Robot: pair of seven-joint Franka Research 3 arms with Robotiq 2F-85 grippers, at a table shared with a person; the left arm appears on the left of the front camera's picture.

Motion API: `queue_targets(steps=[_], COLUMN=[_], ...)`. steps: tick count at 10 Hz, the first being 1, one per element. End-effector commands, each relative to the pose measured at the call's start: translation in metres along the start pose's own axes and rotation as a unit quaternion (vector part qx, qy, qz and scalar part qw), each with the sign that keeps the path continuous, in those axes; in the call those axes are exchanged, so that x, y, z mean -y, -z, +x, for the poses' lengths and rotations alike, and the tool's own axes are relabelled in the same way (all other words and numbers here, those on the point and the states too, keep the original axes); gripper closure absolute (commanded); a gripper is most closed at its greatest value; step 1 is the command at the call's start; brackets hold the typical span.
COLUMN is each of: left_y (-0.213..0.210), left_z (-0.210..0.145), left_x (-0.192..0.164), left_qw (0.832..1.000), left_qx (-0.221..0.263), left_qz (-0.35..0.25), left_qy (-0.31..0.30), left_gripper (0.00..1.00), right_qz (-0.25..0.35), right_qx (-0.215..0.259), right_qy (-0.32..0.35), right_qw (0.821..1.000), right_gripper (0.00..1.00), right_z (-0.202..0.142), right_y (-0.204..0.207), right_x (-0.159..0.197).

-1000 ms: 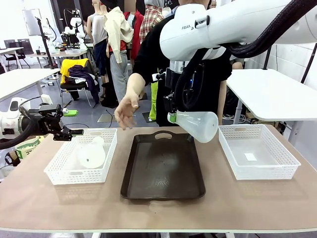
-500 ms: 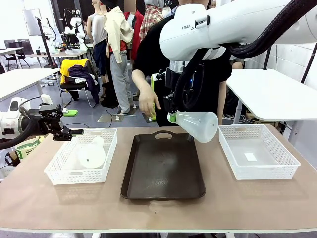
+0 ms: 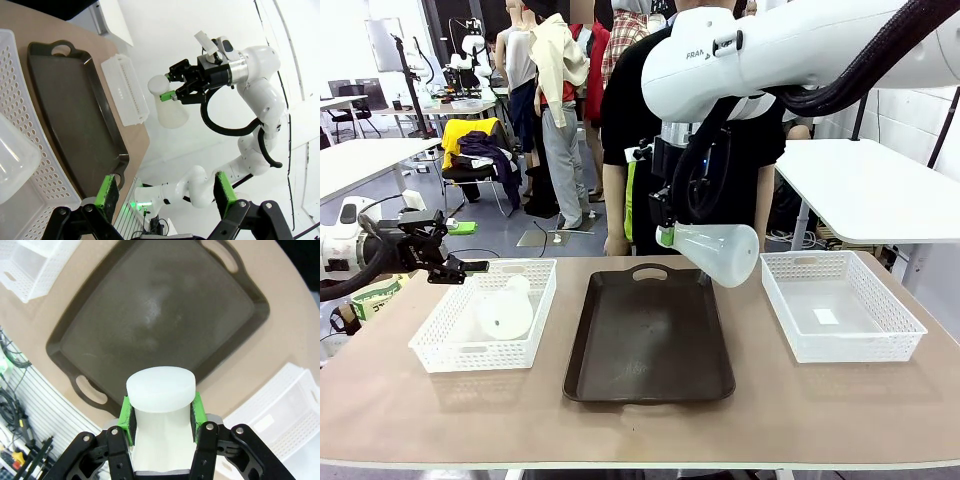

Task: Prepare the laboratory tools.
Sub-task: Place the picked Big flask upright in the Handle tray as instructed by the person.

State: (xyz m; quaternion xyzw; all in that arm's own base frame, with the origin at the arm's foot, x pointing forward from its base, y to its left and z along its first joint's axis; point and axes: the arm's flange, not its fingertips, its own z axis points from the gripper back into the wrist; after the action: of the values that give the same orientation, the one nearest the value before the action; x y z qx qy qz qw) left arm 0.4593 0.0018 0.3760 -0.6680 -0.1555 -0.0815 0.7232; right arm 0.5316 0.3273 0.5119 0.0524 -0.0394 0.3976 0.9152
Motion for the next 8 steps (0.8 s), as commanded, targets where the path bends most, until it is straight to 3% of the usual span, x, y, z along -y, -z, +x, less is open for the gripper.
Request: queue_targets(steps=[1,4,8], left_y=[-0.001,-0.001,-0.001], left_z=[0.0,0.0,0.0], left_x=[0.001,0.001,0.001], left_qw=[1.0,1.0,1.0], left_qx=[0.003,0.003,0.003], left_qz=[0.002,0.002,0.002], left_qy=[0.001,0.001,0.001], left_gripper=[0.0,0.0,0.0], right_qz=[0.06,0.181,0.213], right_qx=[0.067,0.192,0.346], right_qy=[-0.073,-0.154,-0.262], right_qw=[0.993,0.952,0.876], right_gripper=[1.0,1.0,1.0], right_z=[-0.003,-0.005,-0.007], right_y=[-0.003,0.003,0.02], right_x=[-0.001,0.007,0.016])
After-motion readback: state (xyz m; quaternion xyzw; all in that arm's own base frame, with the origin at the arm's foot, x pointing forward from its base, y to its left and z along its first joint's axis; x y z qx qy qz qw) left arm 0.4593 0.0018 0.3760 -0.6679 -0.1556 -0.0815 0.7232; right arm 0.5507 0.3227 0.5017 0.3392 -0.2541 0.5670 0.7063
